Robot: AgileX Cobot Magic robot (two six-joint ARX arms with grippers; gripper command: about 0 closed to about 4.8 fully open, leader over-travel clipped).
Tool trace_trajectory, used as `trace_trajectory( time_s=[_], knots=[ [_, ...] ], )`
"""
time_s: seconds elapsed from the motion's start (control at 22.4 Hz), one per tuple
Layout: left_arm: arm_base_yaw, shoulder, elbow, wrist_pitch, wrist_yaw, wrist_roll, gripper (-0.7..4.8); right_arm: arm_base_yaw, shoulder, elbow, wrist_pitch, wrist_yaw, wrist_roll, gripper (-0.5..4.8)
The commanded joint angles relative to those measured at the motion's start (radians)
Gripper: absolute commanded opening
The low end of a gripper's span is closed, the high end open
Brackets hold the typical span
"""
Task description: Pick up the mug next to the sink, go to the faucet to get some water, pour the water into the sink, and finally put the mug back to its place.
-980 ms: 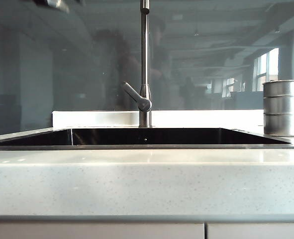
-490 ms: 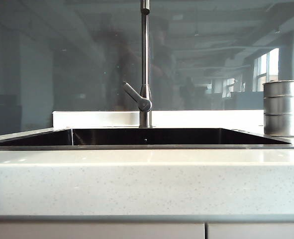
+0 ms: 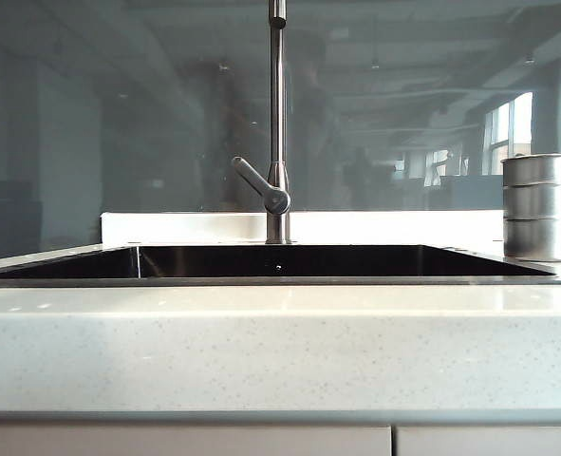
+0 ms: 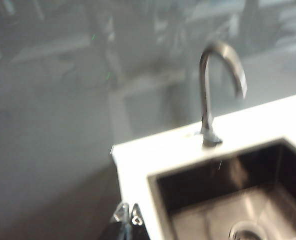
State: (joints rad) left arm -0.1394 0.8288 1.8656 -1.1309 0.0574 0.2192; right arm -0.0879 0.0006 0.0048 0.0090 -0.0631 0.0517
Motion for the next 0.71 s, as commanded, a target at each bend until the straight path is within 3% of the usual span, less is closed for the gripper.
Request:
trace_trajectory(
  time_s=[0.04,0.18,0.22,0.31,0.4,0.45,0.53,0.62,0.71],
  knots=[
    [0.014,-0.131,-0.158,0.001,-0.043,0.013,-0.06,0.0,-0.002,-0.002,0.018,0.001,-0.003,-0.05],
    [0.057,-0.291,-0.407,0.145,-0.037,0.002,-0.06,0.0,-0.002,-0.002,0.018,0.001,-0.003,-0.05],
    [0.073,-0.36,-0.56,0.272,-0.031,-0.032,-0.06,-0.001,-0.002,-0.002,0.018,0.001,-0.003,-0.05],
    [0.081,-0.419,-0.729,0.435,-0.031,-0.072,-0.06,-0.001,-0.002,-0.002,0.018,0.001,-0.003,-0.05],
    [0.082,-0.491,-0.993,0.726,-0.04,-0.129,-0.06,-0.001,-0.002,-0.002,0.018,0.001,-0.003,-0.05],
    [0.082,-0.522,-1.173,0.949,-0.047,-0.162,-0.06,-0.001,-0.002,-0.002,0.018,0.001,-0.003,-0.05],
    [0.082,-0.549,-1.4,1.223,-0.046,-0.21,-0.06,0.0,-0.002,-0.002,0.018,0.001,-0.003,-0.05],
    [0.082,-0.562,-1.563,1.406,-0.046,-0.261,-0.06,-0.001,-0.002,-0.002,0.018,0.001,-0.003,-0.05],
    [0.082,-0.595,-1.678,1.477,-0.047,-0.284,-0.06,0.0,-0.002,-0.002,0.018,0.001,-0.003,-0.05]
  ],
)
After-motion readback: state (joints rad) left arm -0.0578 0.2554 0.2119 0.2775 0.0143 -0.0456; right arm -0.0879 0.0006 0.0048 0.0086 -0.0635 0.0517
